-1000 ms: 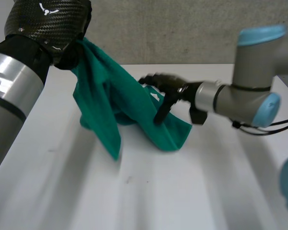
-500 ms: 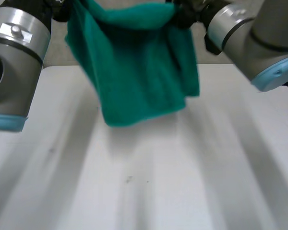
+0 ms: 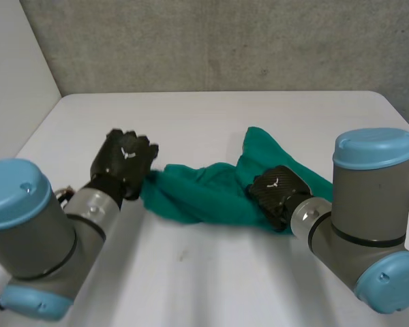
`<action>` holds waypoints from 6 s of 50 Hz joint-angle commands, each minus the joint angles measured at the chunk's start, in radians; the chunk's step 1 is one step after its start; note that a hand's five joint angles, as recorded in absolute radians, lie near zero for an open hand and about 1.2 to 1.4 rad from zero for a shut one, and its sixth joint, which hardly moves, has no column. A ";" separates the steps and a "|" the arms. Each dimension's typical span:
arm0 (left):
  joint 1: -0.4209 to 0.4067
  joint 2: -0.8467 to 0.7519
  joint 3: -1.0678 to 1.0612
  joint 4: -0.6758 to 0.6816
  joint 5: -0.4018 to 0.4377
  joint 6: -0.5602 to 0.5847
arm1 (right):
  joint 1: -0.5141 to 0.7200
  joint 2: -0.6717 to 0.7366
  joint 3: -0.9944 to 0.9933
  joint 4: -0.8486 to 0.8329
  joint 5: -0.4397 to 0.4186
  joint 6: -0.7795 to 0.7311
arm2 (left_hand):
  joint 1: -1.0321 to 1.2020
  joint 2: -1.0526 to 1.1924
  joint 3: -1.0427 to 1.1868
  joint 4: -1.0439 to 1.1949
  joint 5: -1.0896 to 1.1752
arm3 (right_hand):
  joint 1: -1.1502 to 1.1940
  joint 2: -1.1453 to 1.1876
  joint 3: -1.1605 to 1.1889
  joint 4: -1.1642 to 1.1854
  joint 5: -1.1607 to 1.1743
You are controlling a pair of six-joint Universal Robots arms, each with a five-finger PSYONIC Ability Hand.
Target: Fold the towel.
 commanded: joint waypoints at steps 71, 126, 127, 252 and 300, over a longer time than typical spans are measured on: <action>0.112 0.216 0.399 -0.481 0.001 -0.331 | -0.467 -0.153 0.155 0.151 -0.347 0.368 | 0.432 0.417 0.416 0.417 0.409 | -0.433 -0.559 -0.576 -0.577 -0.587; -0.154 0.366 0.568 -0.446 -0.112 -0.395 | -0.020 -0.003 0.130 -0.086 -0.304 0.679 | 0.432 0.417 0.416 0.417 0.409 | -0.407 -0.532 -0.550 -0.551 -0.560; -0.164 0.368 0.571 -0.446 -0.117 -0.395 | 0.018 0.045 0.078 -0.096 -0.277 0.681 | 0.432 0.417 0.416 0.417 0.409 | -0.419 -0.544 -0.561 -0.562 -0.572; 0.149 0.271 0.328 -0.323 -0.177 -0.452 | 0.164 0.284 -0.155 -0.149 -0.079 0.342 | 0.432 0.417 0.416 0.417 0.409 | 0.028 -0.098 -0.115 -0.116 -0.126; 0.195 0.012 0.046 -0.408 -0.052 -0.021 | -0.184 -0.089 -0.026 0.494 0.041 -0.408 | 0.432 0.417 0.416 0.417 0.409 | 0.617 0.491 0.474 0.473 0.463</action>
